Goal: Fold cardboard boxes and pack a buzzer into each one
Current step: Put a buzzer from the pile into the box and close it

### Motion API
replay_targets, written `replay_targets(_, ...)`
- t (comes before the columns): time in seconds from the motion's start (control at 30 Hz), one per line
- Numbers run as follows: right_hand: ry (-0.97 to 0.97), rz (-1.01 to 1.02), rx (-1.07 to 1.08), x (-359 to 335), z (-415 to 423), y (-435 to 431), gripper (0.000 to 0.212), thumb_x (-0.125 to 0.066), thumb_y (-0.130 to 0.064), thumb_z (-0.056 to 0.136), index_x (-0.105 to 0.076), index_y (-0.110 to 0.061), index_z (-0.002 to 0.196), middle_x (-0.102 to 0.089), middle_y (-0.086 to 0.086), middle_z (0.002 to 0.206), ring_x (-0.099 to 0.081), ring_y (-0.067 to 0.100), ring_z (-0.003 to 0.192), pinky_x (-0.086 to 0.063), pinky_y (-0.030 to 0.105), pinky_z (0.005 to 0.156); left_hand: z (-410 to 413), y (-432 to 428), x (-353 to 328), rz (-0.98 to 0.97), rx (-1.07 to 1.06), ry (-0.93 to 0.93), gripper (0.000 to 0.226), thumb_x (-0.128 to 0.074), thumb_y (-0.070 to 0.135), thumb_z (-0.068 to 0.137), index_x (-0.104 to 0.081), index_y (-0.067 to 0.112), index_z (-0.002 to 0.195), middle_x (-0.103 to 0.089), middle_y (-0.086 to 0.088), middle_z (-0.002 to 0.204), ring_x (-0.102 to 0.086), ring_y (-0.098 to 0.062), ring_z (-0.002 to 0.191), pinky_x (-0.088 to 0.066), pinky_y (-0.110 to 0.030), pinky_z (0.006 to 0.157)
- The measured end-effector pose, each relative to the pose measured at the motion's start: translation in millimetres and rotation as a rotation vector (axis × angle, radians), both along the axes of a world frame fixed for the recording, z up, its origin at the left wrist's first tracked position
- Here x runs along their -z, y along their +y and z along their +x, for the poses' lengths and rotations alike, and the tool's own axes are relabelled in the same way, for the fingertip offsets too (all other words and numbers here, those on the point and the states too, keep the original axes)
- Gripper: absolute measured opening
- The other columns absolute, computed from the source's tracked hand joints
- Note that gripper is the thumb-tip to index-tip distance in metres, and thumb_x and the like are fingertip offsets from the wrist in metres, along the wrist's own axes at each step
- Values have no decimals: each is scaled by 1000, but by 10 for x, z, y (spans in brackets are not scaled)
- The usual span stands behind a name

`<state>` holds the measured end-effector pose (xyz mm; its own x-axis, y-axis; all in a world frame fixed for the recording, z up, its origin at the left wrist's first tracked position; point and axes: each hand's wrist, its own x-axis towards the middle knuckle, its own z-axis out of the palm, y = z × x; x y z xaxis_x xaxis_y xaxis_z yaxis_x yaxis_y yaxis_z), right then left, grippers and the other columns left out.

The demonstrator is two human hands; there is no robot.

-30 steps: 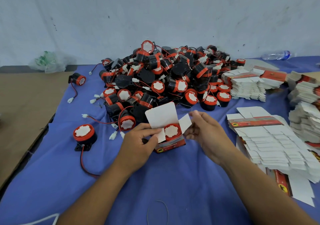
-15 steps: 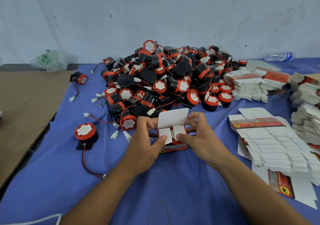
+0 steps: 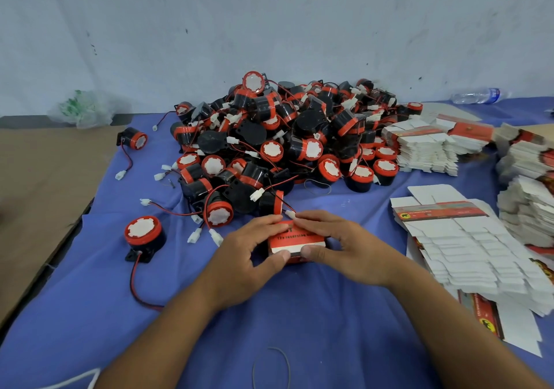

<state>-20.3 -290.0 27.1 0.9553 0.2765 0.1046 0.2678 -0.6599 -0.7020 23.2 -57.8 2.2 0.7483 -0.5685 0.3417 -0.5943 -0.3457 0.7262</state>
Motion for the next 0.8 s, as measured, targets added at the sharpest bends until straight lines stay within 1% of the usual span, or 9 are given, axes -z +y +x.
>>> replay_targets(0.03, -11, 13, 6, -1, -2, 10, 54, -65, -40, 93, -51, -29, 145, -43, -18, 148, -38, -4, 136, -36, 12, 108, -3, -4, 6, 0, -6, -11, 46, -62, 43, 89, -55, 33, 134, -44, 23, 143, -39, 7, 133, -39, -18, 107)
replay_targets(0.1, -9, 90, 15, -4, 3, 29, 50, -69, -29, 93, -56, -25, 141, -48, -14, 143, -43, -1, 133, -41, 17, 106, -2, -14, 16, -14, -10, -5, 44, -65, 35, 92, -54, 33, 135, -44, 22, 143, -39, 8, 133, -39, -22, 109)
replay_targets(0.17, -8, 147, 31, -18, 7, 50, 45, -71, -25, 92, -62, -24, 135, -53, -12, 137, -48, 1, 129, -46, 20, 103, 3, -16, 15, -34, -9, 12, 42, -63, 30, 94, -55, 32, 135, -45, 24, 142, -40, 9, 132, -40, -19, 108)
replay_targets(0.23, -56, 100, 54, -43, 13, 59, 39, -71, -28, 92, -66, -25, 130, -58, -14, 130, -53, -1, 122, -48, 23, 101, 4, -23, -4, -53, -20, 15, 38, -59, 32, 95, -57, 31, 133, -48, 24, 140, -41, 11, 130, -39, -15, 106)
replay_targets(0.3, -117, 37, 46, -77, 15, 76, 33, -69, -29, 94, -69, -26, 127, -63, -15, 121, -58, 2, 114, -50, 29, 97, 8, -28, -22, -62, -34, 14, 38, -54, 38, 95, -60, 29, 131, -53, 19, 139, -44, 11, 128, -40, -13, 104)
replay_targets(0.37, -154, 18, 17, -93, 8, 98, 29, -66, -27, 96, -70, -27, 125, -66, -15, 117, -60, 6, 110, -51, 33, 94, 14, -30, -24, -59, -42, 11, 39, -52, 37, 95, -62, 25, 131, -55, 14, 140, -44, 11, 128, -40, -13, 103)
replay_targets(0.53, -177, -66, -5, -35, -12, 81, 37, -58, -31, 100, -62, -25, 136, -58, -6, 132, -53, 9, 123, -49, 35, 99, 28, -14, 8, -60, -22, 21, 34, -58, 19, 97, -62, 22, 130, -50, 13, 144, -44, 5, 132, -42, -22, 107)
replay_targets(0.7, -208, -117, -29, -87, -4, 81, 36, -56, -32, 101, -63, -22, 134, -61, -6, 125, -57, 11, 114, -50, 35, 94, 6, -20, -11, -143, -8, 80, 37, -60, 9, 96, -63, 34, 123, -51, 14, 142, -45, 4, 132, -45, -24, 105)
replay_targets(0.8, -278, -208, -65, -104, -35, 115, 34, -55, -29, 102, -64, -20, 133, -63, -1, 124, -59, 17, 109, -47, 32, 94, -7, -12, -9, -163, 1, 94, 35, -60, 7, 95, -64, 29, 123, -51, 12, 143, -46, 3, 131, -47, -23, 103)
